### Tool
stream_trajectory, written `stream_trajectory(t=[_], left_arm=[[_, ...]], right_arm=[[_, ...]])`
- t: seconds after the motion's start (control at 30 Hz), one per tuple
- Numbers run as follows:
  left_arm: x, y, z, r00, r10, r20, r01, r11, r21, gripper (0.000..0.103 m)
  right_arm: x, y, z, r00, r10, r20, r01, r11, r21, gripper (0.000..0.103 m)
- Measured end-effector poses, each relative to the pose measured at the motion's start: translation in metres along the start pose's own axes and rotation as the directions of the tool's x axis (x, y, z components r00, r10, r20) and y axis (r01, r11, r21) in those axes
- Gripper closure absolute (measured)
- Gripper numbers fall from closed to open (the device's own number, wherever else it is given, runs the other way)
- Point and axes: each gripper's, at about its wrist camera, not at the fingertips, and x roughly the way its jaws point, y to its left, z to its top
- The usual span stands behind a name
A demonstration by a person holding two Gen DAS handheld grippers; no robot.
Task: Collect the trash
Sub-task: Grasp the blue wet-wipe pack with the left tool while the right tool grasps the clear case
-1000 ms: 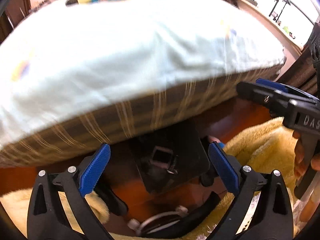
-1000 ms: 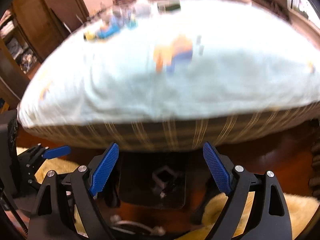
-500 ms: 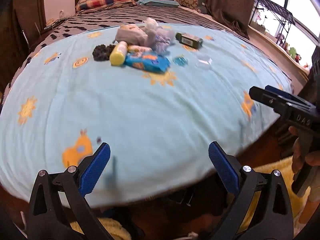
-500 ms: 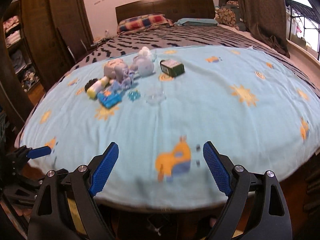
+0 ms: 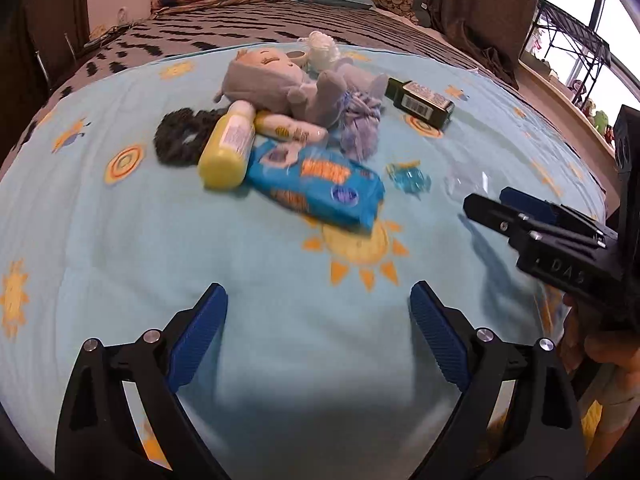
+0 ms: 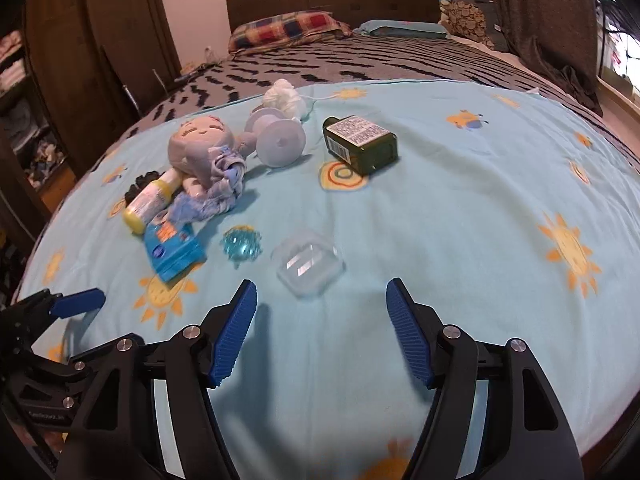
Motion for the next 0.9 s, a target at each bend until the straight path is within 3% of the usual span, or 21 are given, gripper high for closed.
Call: stream_trajectory(t=[0.17,0.33,0.63,0.9], left_arm=[[0.014,0.001,0.022,1.0,-0.023,-0.002,0.023,0.999,-0.028,0.015],[0.029,0.001,0.04,1.0,0.002,0.0,-0.002,1.0,-0.006,0.018],[0.046,-0.005,0.06,0.999,0.033,-0.008,-0.033,0.999,0.002,0.018],[0.06,-0.008,0.07,0.998,0.066,-0.012,-0.066,0.998,0.01,0.009]], right_arm=[[0.014,0.004,0.009,1.0,-0.016,-0.008,0.016,0.999,-0.039,0.035],[0.02,-0.004,0.013,0.999,-0.046,0.004,0.046,0.997,-0.06,0.064],[0.018,-0.008,0.014,0.999,-0.043,0.014,0.044,0.997,-0.059,0.064],[0.01,-0.018,0.014,0.997,-0.07,0.018,0.07,0.996,-0.046,0.064]])
